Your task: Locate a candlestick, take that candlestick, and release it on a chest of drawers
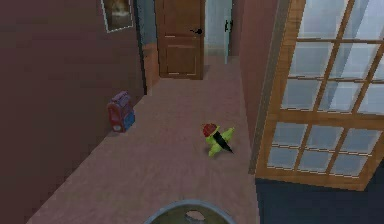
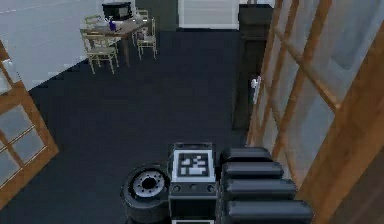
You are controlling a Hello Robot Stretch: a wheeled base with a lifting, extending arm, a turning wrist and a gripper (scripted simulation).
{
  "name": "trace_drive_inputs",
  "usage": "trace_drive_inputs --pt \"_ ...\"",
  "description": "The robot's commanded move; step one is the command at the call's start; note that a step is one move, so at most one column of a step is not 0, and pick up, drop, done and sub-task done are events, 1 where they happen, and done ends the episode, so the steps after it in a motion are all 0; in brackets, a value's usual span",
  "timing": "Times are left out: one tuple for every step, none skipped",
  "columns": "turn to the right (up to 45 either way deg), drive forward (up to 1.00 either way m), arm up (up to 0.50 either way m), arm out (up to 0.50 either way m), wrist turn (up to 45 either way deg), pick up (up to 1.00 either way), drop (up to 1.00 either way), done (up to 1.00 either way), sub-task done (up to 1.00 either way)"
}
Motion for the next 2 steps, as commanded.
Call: trace_drive_inputs --pt "0.0 0.15 0.0 0.0 0.0 0.0 0.0 0.0 0.0" --pt "-9.0 0.0 0.0 0.0 0.0 0.0 0.0 0.0 0.0"
